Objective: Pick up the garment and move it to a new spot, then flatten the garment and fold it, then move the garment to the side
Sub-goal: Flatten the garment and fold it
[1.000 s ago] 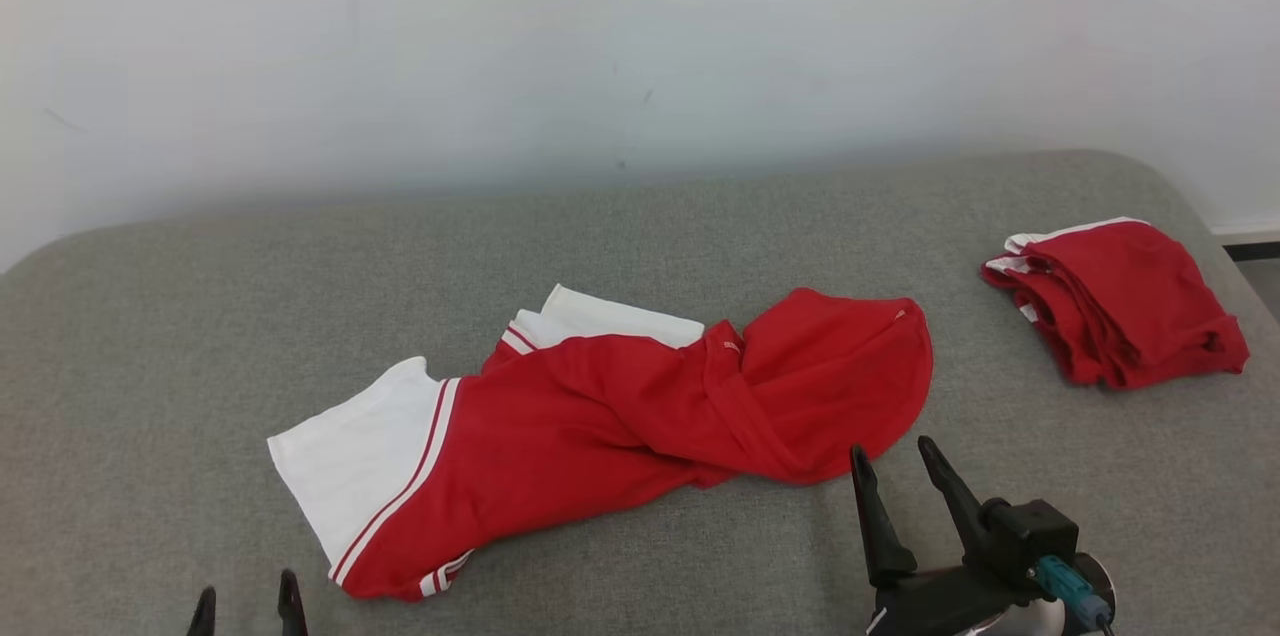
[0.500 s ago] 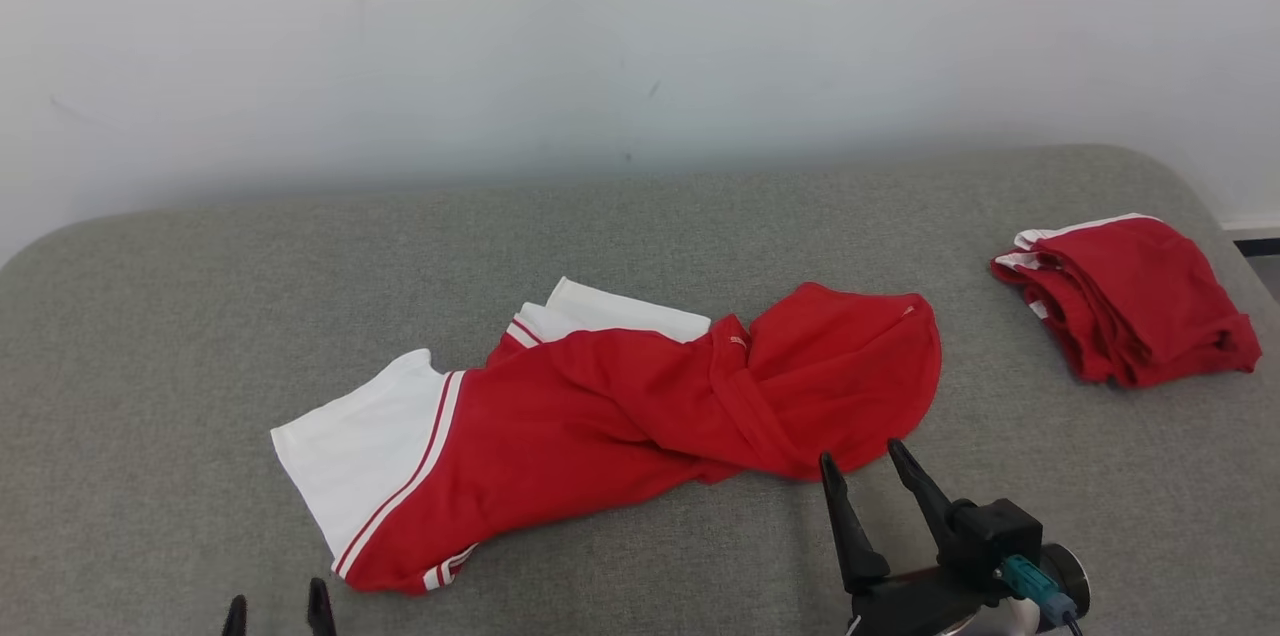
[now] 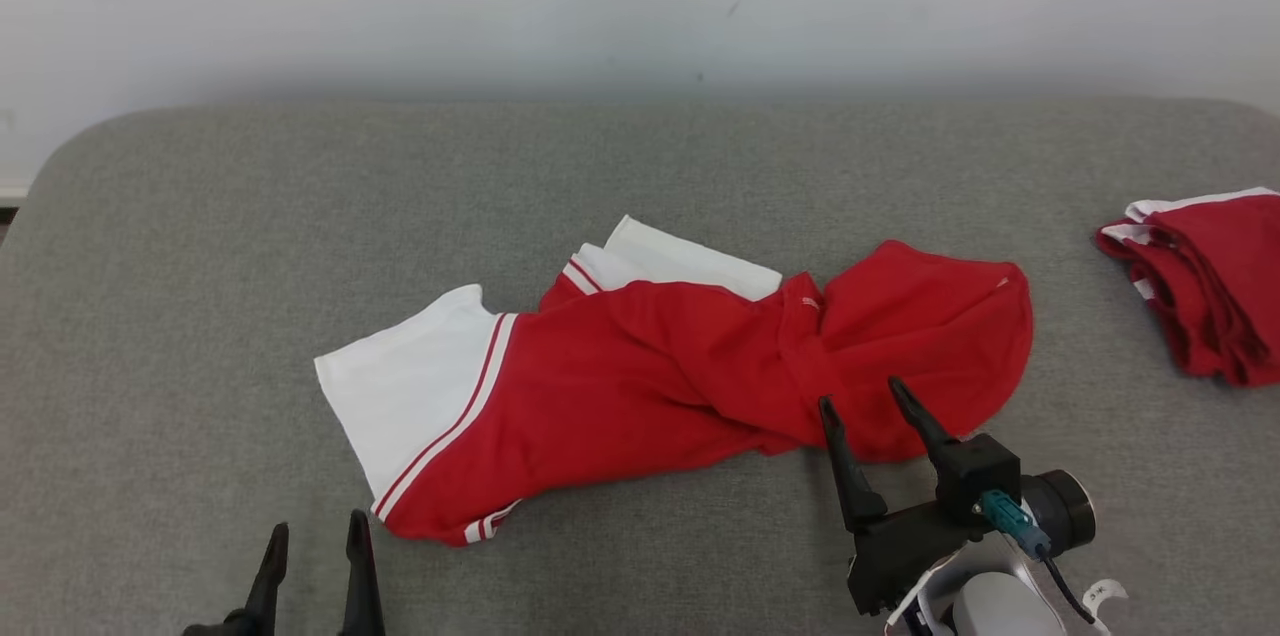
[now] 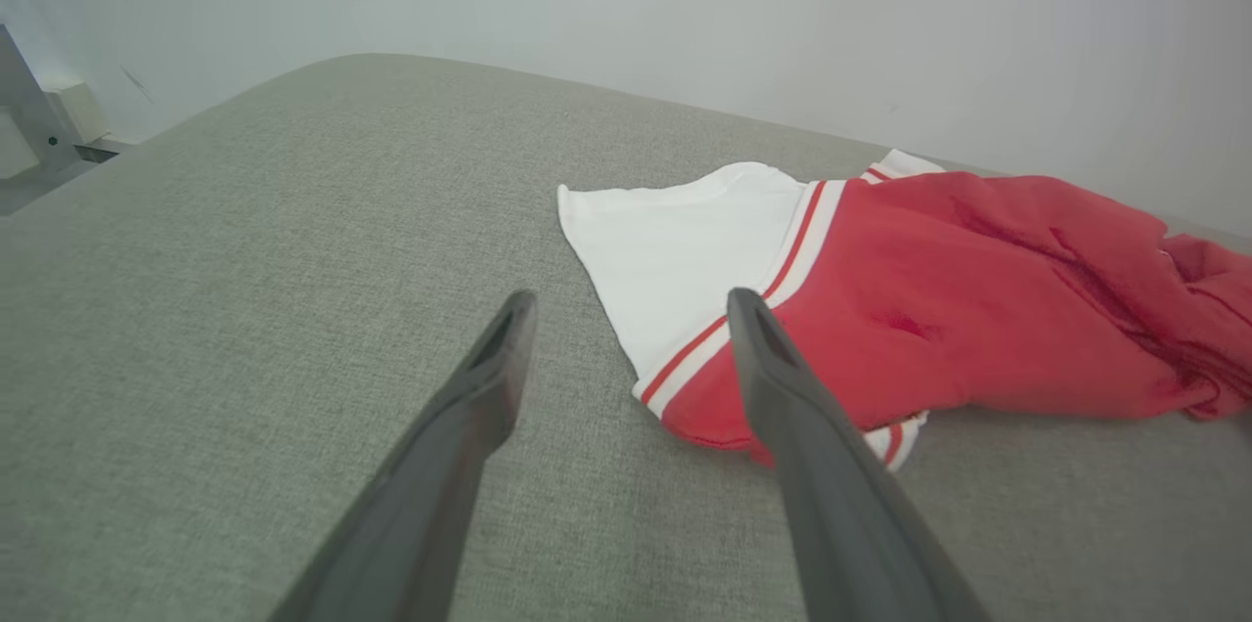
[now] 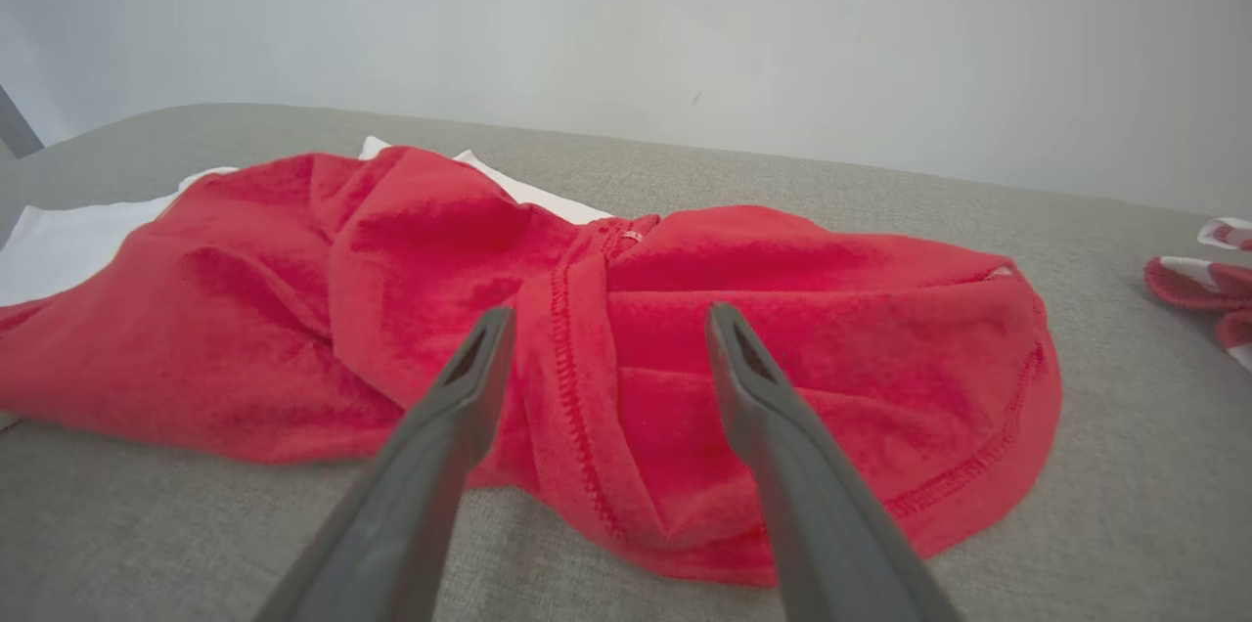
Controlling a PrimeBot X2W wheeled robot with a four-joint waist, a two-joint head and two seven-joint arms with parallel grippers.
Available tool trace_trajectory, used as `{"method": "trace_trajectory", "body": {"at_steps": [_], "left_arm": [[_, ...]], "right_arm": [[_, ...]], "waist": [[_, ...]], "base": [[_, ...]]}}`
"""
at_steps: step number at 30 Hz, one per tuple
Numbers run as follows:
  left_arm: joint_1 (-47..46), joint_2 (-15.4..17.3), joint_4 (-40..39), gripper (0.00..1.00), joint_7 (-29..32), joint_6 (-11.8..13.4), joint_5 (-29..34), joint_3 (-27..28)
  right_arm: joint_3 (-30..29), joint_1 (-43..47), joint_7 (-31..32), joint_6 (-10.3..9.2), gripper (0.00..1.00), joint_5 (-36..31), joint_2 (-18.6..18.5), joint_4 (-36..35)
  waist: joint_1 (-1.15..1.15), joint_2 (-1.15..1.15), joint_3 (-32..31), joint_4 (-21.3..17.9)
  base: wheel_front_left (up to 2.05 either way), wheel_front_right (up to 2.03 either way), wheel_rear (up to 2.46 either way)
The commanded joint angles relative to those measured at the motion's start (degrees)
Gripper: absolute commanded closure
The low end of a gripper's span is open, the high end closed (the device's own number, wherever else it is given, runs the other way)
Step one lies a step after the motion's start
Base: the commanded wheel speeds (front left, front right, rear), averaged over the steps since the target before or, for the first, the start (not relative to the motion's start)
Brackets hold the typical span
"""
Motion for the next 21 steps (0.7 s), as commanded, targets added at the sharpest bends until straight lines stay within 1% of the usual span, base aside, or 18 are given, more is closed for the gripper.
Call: {"method": "trace_trajectory", "body": {"at_steps": [1,6,13,17,21], "left_arm": [[-0.79,-0.02,-0.19,0.0,-0.18,-0.23,-0.19,0.05],[-2.13,-0.04,0.26,0.0,-0.18,-0.38,-0.7,-0.77],[-3.09,-0.04,1.12,0.0,-0.18,-0.36,-1.5,-1.3],[-3.7,-0.05,1.4,0.0,-0.18,-0.59,-1.68,-1.32],[-3.83,-0.04,1.55,0.0,-0.18,-0.88,-1.54,-1.03]], "right_arm": [[-0.26,-0.62,0.0,-0.16,0.0,-0.77,0.08,0.4],[-1.23,-1.8,0.0,-0.16,0.0,-4.53,0.08,2.32],[-3.79,-2.11,0.0,-0.16,0.0,-8.72,0.07,3.86],[-5.67,-2.17,0.0,-0.16,0.0,-10.25,0.08,3.95],[-6.38,-2.09,0.0,-0.16,0.0,-10.59,0.09,3.11]], "waist": [[-0.01,0.0,2.53,2.49],[-0.01,0.0,4.11,3.72],[-0.01,0.0,4.86,3.95],[-0.01,0.0,5.0,3.76],[-0.01,0.0,4.59,3.28]], "base": [[0.0,0.0,0.0],[0.0,0.0,0.0],[0.0,0.0,0.0],[0.0,0.0,0.0],[0.0,0.0,0.0]]}}
